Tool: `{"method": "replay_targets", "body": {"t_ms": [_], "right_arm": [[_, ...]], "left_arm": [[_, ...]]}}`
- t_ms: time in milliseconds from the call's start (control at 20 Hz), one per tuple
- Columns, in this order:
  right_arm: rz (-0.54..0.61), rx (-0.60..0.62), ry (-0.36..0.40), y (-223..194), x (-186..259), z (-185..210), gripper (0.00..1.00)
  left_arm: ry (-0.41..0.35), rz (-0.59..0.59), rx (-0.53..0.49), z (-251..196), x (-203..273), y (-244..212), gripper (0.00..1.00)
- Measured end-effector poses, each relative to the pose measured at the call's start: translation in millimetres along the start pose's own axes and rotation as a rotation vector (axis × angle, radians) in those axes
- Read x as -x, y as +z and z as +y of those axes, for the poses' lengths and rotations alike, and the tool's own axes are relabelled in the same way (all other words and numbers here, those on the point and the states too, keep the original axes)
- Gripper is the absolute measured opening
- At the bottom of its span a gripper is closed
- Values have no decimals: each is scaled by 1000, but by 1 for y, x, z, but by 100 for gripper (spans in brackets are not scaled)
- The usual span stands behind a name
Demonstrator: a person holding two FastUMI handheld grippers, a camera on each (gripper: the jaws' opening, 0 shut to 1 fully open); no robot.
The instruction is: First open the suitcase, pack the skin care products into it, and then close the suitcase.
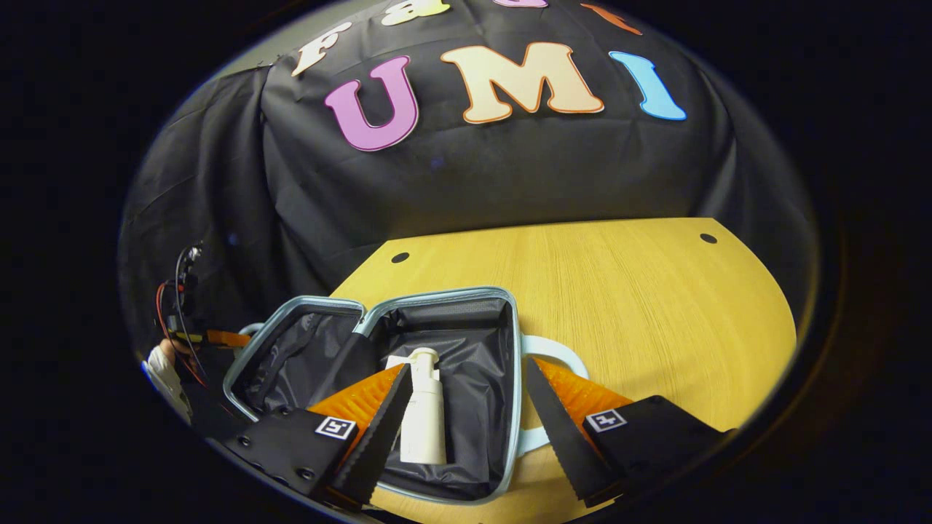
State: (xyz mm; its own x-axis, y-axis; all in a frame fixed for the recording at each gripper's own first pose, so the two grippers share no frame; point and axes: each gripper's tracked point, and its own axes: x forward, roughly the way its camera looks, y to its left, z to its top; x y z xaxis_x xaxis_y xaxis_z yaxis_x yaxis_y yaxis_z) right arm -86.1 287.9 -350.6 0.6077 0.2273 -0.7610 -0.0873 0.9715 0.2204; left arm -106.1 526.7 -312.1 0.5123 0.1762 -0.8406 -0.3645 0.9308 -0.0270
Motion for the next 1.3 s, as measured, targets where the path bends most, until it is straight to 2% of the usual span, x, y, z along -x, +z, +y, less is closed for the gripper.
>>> {"method": "replay_targets", "body": {"t_ms": [150,300,600,750,1050,1300], "right_arm": [[-13,43,30,3,10,-9,98],[-26,33,61,7,19,-18,98],[-61,22,92,23,38,-42,98],[-76,18,91,26,47,-59,98],[-109,-13,60,34,65,-97,98],[-134,-44,21,41,79,-128,98]], "left_arm": [[4,-67,2,-18,44,26,0],[-18,-126,-10,-57,83,50,0],[-63,-220,-98,-125,139,73,0],[-94,-258,-154,-163,152,84,0],[-214,-293,-210,-250,166,95,0],[-366,-286,-235,-328,174,85,0]]}}
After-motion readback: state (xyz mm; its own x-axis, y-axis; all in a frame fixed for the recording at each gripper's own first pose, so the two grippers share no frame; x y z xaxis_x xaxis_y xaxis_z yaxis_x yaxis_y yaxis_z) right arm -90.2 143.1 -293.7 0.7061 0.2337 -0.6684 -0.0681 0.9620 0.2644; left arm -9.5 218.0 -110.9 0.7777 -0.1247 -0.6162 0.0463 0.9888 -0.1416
